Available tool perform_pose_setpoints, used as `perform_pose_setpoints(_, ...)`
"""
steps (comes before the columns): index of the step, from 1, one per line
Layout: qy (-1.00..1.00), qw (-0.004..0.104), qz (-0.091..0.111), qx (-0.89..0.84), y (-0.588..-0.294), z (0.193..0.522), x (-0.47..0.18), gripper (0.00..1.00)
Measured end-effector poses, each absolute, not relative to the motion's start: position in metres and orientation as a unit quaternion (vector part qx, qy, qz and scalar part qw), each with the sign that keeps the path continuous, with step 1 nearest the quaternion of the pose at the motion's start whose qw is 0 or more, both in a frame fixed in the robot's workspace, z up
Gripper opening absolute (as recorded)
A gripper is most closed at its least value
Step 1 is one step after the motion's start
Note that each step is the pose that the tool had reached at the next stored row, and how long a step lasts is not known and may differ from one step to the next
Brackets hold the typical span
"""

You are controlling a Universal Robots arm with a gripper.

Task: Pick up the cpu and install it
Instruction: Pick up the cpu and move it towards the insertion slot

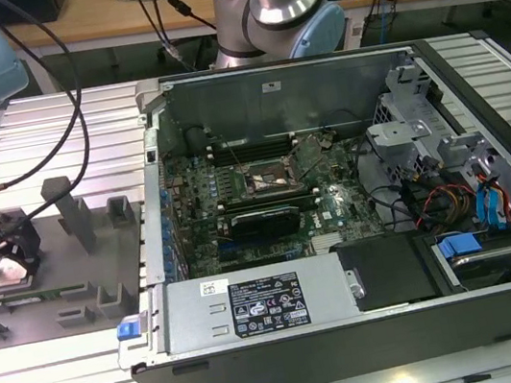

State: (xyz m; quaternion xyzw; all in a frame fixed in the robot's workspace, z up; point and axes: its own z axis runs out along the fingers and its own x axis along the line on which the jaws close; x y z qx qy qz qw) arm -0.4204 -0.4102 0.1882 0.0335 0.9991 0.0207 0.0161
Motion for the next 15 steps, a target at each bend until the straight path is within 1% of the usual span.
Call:
perform_pose_setpoints(1,0.999,0.016,0.021,0.033,-0.4102,0.1882,-0.4204,0.65)
perform_pose_setpoints(2,0.999,0.016,0.021,0.034,-0.4102,0.1882,-0.4205,0.58)
perform_pose_setpoints(13,0.999,0.016,0.020,0.033,-0.4102,0.1881,-0.4204,0.58)
perform_pose_setpoints(15,0.999,0.016,0.020,0.034,-0.4102,0.1881,-0.4205,0.55)
